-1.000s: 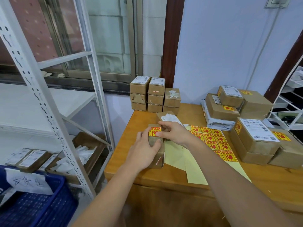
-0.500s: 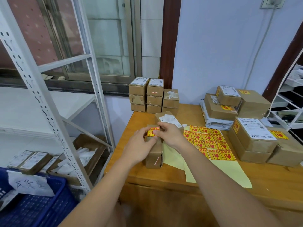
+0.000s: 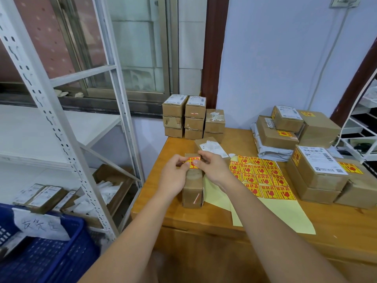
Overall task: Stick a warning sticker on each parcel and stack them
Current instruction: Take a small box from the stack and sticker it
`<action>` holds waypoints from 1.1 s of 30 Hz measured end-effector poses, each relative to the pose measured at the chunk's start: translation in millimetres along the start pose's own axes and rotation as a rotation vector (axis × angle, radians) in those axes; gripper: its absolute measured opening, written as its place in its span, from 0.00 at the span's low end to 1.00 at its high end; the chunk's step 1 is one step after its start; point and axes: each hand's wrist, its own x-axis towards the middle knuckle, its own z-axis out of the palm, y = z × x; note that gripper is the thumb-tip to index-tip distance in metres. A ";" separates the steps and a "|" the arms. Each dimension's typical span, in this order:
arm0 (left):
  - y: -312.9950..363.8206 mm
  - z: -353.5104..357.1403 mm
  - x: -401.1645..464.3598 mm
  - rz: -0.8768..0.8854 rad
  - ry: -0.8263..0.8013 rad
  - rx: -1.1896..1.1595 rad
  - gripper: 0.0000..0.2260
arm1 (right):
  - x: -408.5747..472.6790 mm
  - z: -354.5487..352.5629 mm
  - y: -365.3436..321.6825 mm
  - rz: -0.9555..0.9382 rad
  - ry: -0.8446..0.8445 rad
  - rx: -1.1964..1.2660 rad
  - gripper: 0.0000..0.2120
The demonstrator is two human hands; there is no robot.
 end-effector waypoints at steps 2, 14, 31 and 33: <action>-2.1 0.8 -3.3 0.014 0.023 0.004 0.08 | -0.6 -0.6 0.1 0.005 -0.002 0.004 0.28; -1.9 -9.0 10.4 0.048 -0.080 0.181 0.15 | 0.2 -0.6 0.5 -0.018 0.003 0.016 0.27; 5.3 8.3 35.2 -0.203 -0.017 -0.249 0.10 | -3.6 -0.5 -0.4 -0.015 0.001 0.007 0.28; 7.5 11.0 36.2 -0.208 0.010 -0.242 0.09 | -4.6 -0.5 -1.1 -0.009 0.002 0.009 0.27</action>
